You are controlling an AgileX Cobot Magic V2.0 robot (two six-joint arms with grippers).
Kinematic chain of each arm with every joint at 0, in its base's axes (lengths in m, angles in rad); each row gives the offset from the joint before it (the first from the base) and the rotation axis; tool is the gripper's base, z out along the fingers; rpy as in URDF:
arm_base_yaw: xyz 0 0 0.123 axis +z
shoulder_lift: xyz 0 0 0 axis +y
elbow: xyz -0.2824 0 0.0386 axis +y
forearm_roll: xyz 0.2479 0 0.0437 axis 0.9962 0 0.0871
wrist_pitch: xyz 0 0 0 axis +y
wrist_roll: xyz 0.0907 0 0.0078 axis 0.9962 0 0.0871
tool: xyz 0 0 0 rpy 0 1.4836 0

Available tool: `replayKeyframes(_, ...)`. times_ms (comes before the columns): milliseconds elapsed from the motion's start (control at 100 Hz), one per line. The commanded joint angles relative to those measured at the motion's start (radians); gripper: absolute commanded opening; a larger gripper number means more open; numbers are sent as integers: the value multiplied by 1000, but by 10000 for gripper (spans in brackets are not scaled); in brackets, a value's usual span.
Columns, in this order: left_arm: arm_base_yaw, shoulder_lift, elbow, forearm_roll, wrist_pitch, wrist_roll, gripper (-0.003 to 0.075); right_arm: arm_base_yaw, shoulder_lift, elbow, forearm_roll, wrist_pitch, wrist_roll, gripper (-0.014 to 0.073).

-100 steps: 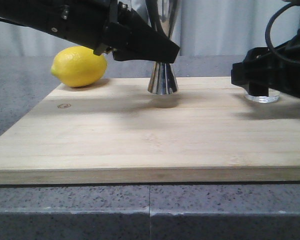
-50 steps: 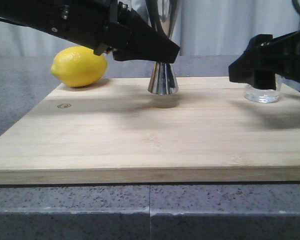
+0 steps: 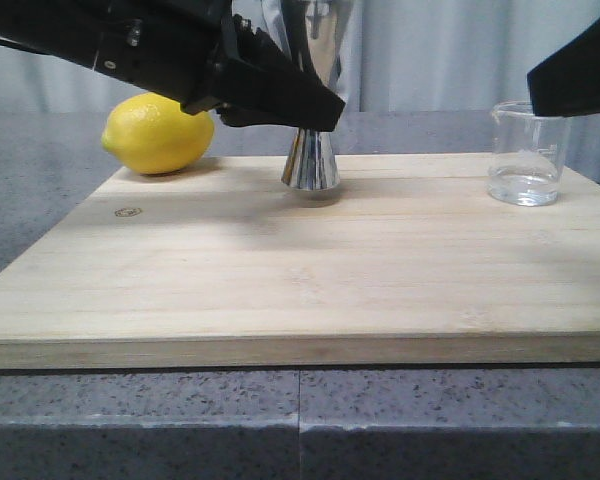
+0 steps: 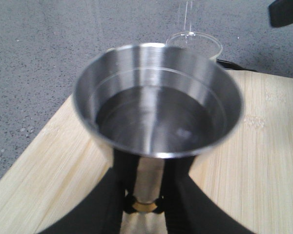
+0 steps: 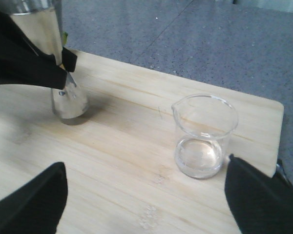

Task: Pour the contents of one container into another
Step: 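Open the right gripper and raise it off the beaker, then lower the jigger onto the board and open the left gripper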

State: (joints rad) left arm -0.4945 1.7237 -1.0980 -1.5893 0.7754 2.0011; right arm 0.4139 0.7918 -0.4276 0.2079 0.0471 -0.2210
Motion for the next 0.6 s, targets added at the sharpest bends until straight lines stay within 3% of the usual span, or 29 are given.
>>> replayKeyframes(0, -8, -52, -31, -82, 38, 2, 82, 1, -46, -26, -26, -27, -3, 599)
replayKeyframes(590, -8, -5, -28, -132, 120, 101, 82, 1, -57, -26, -53, -13, -3, 599)
